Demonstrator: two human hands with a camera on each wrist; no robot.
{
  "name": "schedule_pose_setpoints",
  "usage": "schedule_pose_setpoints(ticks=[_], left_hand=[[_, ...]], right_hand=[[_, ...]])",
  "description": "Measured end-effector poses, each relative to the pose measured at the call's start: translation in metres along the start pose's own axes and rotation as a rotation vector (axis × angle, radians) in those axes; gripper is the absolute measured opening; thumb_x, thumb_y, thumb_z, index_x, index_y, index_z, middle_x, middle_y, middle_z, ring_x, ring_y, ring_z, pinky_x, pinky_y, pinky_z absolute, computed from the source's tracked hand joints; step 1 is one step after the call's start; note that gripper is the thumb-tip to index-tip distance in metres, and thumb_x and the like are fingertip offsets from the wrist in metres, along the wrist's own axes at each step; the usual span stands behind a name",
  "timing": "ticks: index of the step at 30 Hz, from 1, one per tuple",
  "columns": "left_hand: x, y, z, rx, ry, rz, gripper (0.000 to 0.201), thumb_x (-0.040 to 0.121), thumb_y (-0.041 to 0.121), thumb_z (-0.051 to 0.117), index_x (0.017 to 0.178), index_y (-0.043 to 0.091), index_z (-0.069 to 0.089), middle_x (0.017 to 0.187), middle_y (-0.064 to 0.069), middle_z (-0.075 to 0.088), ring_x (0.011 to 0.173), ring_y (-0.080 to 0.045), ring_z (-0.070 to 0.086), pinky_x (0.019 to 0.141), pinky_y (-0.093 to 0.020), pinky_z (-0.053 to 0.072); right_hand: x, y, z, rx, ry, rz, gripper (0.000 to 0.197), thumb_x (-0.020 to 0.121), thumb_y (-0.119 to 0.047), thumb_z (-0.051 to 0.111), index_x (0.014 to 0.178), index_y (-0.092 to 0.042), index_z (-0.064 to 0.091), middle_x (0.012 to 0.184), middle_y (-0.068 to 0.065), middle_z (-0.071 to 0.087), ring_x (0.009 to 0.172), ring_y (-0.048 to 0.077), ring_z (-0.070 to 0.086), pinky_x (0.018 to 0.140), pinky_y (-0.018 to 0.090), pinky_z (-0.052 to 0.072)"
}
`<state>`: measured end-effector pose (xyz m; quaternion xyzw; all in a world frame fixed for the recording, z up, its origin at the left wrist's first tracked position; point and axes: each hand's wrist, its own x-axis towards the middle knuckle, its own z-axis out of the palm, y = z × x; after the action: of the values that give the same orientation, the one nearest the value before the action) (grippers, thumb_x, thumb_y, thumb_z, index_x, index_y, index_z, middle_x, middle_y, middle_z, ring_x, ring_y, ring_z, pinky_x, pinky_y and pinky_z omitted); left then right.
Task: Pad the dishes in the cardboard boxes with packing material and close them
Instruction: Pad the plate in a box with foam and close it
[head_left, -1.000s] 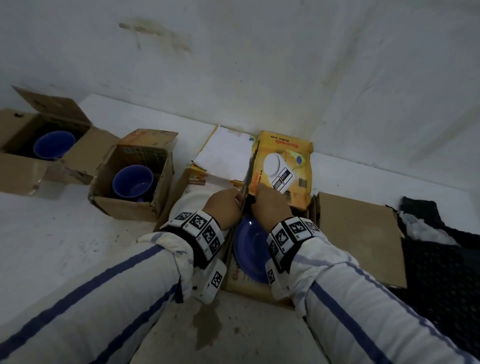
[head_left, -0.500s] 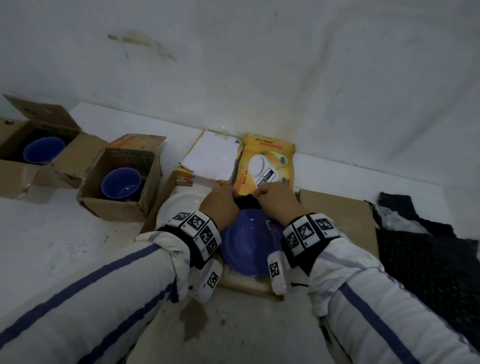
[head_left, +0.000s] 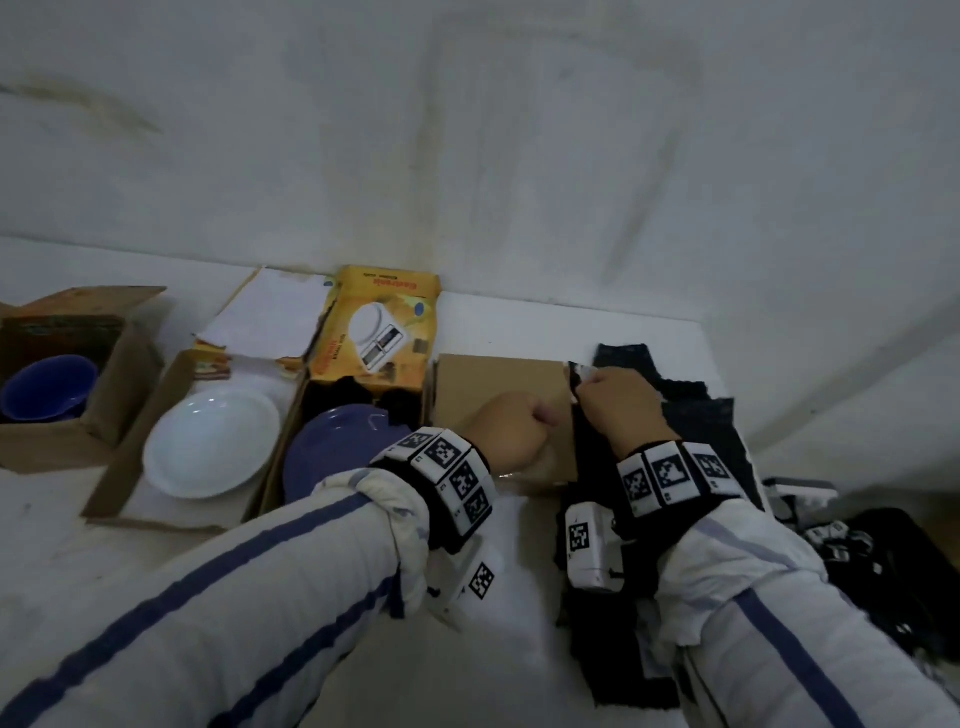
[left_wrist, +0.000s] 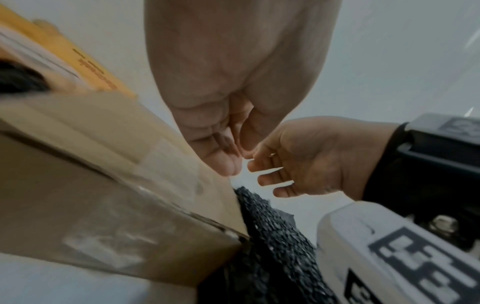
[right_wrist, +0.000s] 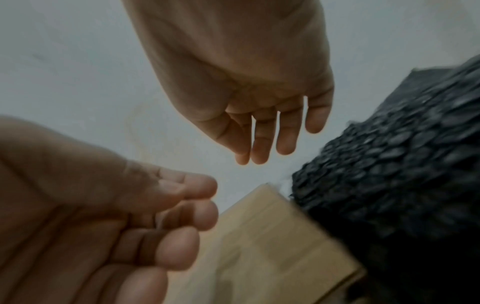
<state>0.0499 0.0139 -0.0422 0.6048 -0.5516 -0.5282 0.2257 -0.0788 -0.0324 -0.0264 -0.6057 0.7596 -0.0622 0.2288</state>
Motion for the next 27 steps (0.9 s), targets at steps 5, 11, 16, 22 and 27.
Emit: schedule_pose_setpoints(ticks=[5, 11, 16, 22, 27], left_hand=[[0.001, 0.014, 0.044, -0.092, -0.120, -0.210, 0.021, 0.092, 0.009, 0.049, 0.074, 0.006, 0.058, 0.072, -0.013, 0.061, 0.050, -0.020, 0.058, 0.044, -0.021, 0.046], [0.004, 0.018, 0.065, -0.032, -0.068, -0.208, 0.014, 0.090, 0.019, 0.060, 0.083, 0.008, 0.056, 0.077, -0.014, 0.064, 0.067, -0.026, 0.062, 0.062, -0.033, 0.054], [0.006, 0.017, 0.072, -0.182, 0.070, -0.153, 0.044, 0.082, 0.010, 0.068, 0.117, 0.017, 0.042, 0.086, -0.006, 0.057, 0.063, -0.017, 0.053, 0.050, -0.027, 0.044], [0.001, 0.023, 0.051, -0.384, 0.125, -0.022, 0.007, 0.088, 0.007, 0.057, 0.091, 0.013, 0.060, 0.086, -0.013, 0.065, 0.076, -0.028, 0.063, 0.079, -0.046, 0.052], [-0.010, 0.015, 0.009, -0.478, 0.162, 0.097, 0.011, 0.089, 0.009, 0.058, 0.099, 0.013, 0.061, 0.109, -0.015, 0.065, 0.105, -0.032, 0.062, 0.085, -0.044, 0.055]], right_hand=[[0.000, 0.041, -0.014, 0.040, -0.107, 0.046, 0.035, 0.095, -0.014, 0.040, 0.121, 0.000, 0.059, 0.123, 0.018, 0.059, 0.116, 0.033, 0.054, 0.094, 0.035, 0.044], [-0.004, 0.055, -0.013, 0.158, -0.105, 0.017, 0.033, 0.094, -0.016, 0.042, 0.117, -0.002, 0.062, 0.120, 0.017, 0.062, 0.114, 0.032, 0.056, 0.097, 0.037, 0.047], [-0.010, 0.059, -0.018, 0.231, -0.110, -0.007, 0.031, 0.092, -0.014, 0.044, 0.112, -0.003, 0.064, 0.117, 0.016, 0.064, 0.111, 0.031, 0.058, 0.096, 0.038, 0.048], [-0.025, 0.049, -0.044, 0.238, -0.211, -0.190, 0.039, 0.062, -0.021, 0.059, 0.100, -0.034, 0.058, 0.111, 0.000, 0.059, 0.102, 0.024, 0.058, 0.093, 0.042, 0.048], [-0.047, 0.012, -0.048, 0.060, -0.359, -0.452, 0.051, 0.082, -0.005, 0.058, 0.129, -0.023, 0.052, 0.111, 0.003, 0.061, 0.102, 0.020, 0.058, 0.077, 0.022, 0.041]])
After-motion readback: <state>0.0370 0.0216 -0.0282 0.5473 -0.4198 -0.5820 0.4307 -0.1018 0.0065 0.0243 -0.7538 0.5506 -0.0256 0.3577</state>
